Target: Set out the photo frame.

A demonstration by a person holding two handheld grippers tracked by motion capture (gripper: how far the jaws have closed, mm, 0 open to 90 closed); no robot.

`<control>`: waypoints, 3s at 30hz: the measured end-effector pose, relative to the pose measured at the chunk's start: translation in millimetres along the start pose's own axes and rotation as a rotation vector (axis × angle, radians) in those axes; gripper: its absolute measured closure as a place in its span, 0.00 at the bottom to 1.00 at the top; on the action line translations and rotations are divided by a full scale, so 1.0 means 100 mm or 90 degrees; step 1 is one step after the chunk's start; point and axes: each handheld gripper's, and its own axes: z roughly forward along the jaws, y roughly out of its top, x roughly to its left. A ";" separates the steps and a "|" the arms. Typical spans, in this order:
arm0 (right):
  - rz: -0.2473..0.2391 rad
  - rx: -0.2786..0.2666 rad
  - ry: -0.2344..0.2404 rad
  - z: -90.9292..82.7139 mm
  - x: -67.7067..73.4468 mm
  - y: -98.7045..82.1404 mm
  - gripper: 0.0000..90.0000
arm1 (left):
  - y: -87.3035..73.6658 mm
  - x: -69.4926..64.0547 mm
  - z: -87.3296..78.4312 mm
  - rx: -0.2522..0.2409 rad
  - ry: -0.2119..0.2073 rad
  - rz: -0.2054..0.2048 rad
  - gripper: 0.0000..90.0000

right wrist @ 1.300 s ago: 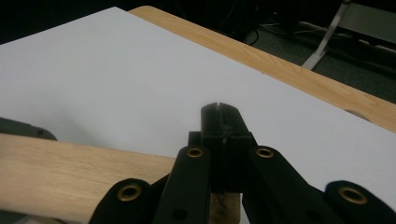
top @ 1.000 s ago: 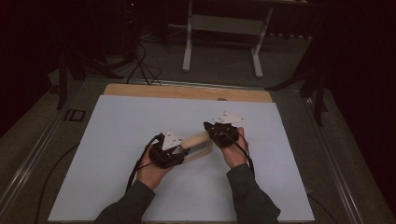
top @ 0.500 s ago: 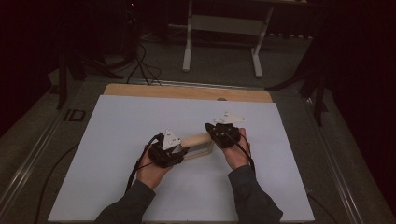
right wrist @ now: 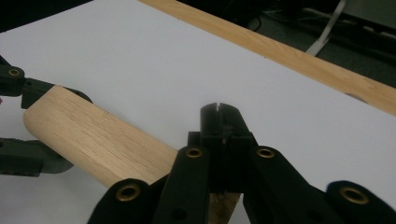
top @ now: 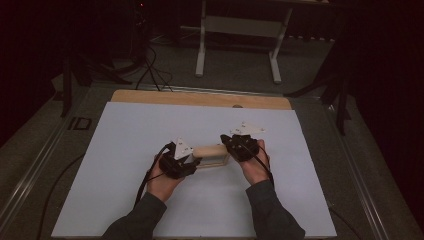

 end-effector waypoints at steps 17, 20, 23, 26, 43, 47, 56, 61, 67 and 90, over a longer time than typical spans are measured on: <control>-0.008 -0.066 0.070 -0.30 -0.12 -0.19 0.50 | 0.00 0.02 0.00 0.000 0.000 -0.005 0.61; -0.011 -0.069 0.089 -0.30 -0.13 -0.23 0.43 | 0.00 0.03 0.01 0.001 0.000 -0.005 0.62; -0.030 -0.048 0.099 -0.27 -0.12 -0.26 0.39 | 0.00 0.04 0.00 0.000 0.004 -0.009 0.62; -0.040 -0.031 0.110 -0.20 -0.11 -0.28 0.34 | 0.00 0.05 0.00 -0.001 0.000 -0.013 0.62; -0.030 0.006 0.115 0.12 -0.03 -0.30 0.48 | 0.00 0.23 -0.04 0.002 0.008 -0.030 0.63; -0.027 0.004 0.110 0.14 -0.01 -0.29 0.50 | 0.00 0.28 -0.06 -0.004 0.013 -0.039 0.64; -0.025 -0.007 0.108 0.17 0.01 -0.28 0.54 | -0.01 0.38 -0.06 -0.013 0.000 -0.062 0.67; -0.032 -0.006 0.106 0.17 0.01 -0.28 0.55 | -0.03 0.41 -0.02 -0.011 -0.020 -0.069 0.62; -0.053 -0.003 0.092 0.17 0.00 -0.28 0.54 | -0.04 0.42 0.01 -0.010 -0.032 -0.071 0.60; -0.086 0.004 0.098 0.22 0.00 -0.25 0.52 | -0.03 0.57 0.03 -0.026 -0.076 -0.055 0.60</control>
